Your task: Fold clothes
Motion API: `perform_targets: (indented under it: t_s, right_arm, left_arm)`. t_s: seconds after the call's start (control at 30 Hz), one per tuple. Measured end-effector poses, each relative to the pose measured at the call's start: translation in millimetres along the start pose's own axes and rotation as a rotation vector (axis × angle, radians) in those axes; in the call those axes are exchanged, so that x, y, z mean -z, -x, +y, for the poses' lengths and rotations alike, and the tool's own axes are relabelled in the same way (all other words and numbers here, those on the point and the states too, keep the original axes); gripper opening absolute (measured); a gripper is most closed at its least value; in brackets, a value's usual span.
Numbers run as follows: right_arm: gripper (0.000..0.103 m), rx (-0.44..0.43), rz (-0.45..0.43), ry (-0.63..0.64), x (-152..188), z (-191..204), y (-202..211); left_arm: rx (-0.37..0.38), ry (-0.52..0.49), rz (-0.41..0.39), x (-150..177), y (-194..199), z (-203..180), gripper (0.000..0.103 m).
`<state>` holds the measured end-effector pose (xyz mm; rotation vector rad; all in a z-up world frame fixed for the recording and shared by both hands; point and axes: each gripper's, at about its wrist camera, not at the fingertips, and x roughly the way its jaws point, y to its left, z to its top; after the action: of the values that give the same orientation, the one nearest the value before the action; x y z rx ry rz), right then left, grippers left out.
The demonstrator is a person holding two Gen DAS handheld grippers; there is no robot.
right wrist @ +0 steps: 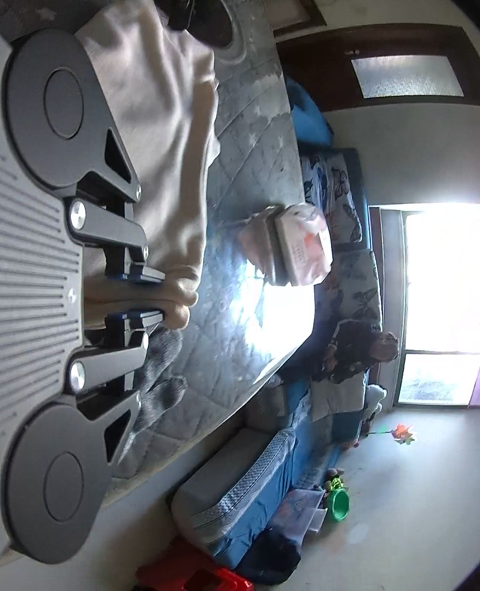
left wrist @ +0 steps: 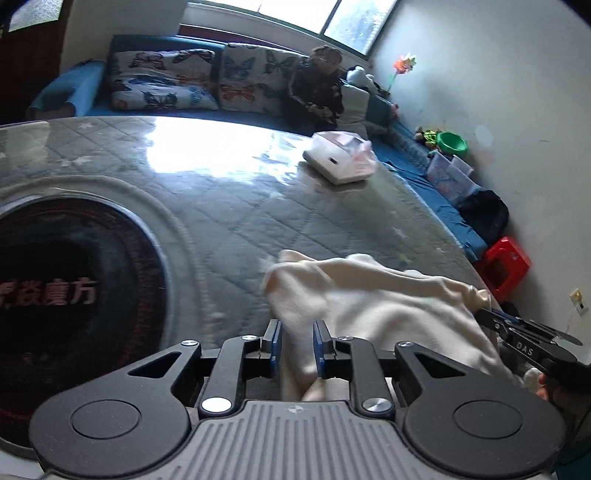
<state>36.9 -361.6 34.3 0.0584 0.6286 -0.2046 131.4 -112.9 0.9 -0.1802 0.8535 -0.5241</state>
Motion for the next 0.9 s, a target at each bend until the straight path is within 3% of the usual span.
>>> perform_targets:
  t_s: [0.13,0.17,0.23,0.53,0.83,0.9]
  right_arm:
    - [0.019,0.005,-0.038,0.007,0,1,12]
    - [0.024,-0.006,-0.048,0.024,0,5,15]
    - [0.029,-0.046,-0.047,0.046,-3,14,16]
    - [0.029,-0.256,0.006,0.122,-24,56,-6]
    - [0.029,-0.283,0.043,0.204,-32,79,-38]
    - [0.035,-0.287,0.05,0.222,-33,84,-45]
  left_arm:
    - [-0.01,-0.015,-0.034,0,10,-3,0.027]
    - [-0.006,-0.021,-0.042,1,13,-5,0.028]
    - [0.027,-0.054,-0.047,4,18,-17,0.028]
    - [0.204,-0.261,-0.023,28,11,-77,0.028]
    - [0.266,-0.287,0.053,40,-22,-81,0.028]
    - [0.271,-0.293,0.061,41,-25,-80,0.028]
